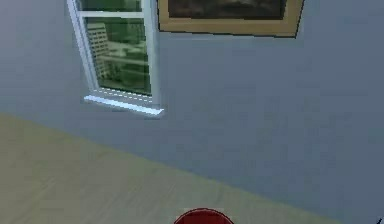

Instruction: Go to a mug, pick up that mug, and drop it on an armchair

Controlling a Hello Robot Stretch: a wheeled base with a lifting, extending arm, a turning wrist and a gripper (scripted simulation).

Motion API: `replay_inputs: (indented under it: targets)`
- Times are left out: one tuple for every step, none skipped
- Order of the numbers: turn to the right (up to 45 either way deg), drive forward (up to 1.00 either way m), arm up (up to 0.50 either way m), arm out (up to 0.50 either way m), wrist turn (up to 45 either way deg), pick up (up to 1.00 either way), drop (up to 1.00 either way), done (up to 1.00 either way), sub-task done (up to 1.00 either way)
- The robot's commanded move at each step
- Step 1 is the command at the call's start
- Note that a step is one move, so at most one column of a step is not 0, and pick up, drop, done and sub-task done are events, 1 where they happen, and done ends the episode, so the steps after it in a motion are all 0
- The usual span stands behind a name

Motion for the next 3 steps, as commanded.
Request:
replay_inputs:
  targets:
    - [-45.0, 0.0, 0.0, 0.0, 0.0, 0.0, 0.0, 0.0, 0.0]
    - [-6.0, 0.0, 0.0, 0.0, 0.0, 0.0, 0.0, 0.0, 0.0]
    - [45.0, 0.0, 0.0, 0.0, 0.0, 0.0, 0.0, 0.0, 0.0]
